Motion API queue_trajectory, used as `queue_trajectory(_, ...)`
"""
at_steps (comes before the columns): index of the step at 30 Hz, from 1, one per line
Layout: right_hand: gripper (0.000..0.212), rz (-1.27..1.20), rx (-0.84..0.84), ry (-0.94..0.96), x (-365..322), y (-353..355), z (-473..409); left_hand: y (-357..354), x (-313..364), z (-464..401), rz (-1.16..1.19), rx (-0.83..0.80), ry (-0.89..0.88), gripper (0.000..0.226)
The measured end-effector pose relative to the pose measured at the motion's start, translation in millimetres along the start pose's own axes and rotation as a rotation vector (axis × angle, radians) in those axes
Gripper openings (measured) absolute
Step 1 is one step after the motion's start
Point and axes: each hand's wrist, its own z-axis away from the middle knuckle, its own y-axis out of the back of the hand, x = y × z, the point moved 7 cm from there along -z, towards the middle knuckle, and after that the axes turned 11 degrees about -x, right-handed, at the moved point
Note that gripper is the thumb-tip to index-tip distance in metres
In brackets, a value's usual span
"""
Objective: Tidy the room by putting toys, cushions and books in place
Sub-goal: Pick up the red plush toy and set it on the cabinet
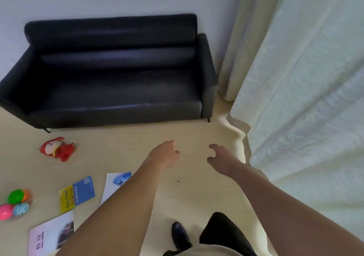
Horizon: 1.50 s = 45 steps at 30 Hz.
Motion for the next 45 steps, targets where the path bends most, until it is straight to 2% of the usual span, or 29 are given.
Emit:
queue_trajectory(5,0.060,-0.025,-0.037,-0.031,-10,43,-53,44,1,-55,-0.060,-0.044,-0.020,0.049)
queue_trajectory(11,0.059,-0.019,0.001,0.038,-63,122,-143,140,-44,-121,-0.028,0.070,0.147,0.041)
queue_trajectory(14,0.058,0.024,-0.028,0.081,-96,138,-174,165,-51,-141,0.061,0.102,0.155,0.043)
queue_trajectory(20,0.059,0.127,-0.108,0.105,-159,144,-228,188,-83,-174,0.116,0.065,0.156,0.044)
queue_trajectory(26,0.062,0.181,-0.153,0.113,-246,129,-292,230,-187,-202,0.223,0.067,0.223,0.046)
queue_trajectory(34,0.056,0.313,-0.186,0.223,-423,115,-364,315,-348,-211,0.390,0.197,0.333,0.044)
queue_trajectory(38,0.056,0.347,-0.223,0.305,-502,91,-391,340,-416,-212,0.411,0.212,0.384,0.040)
queue_trajectory(45,0.058,0.440,-0.376,0.292,-564,44,-448,337,-482,-235,0.495,0.143,0.429,0.040)
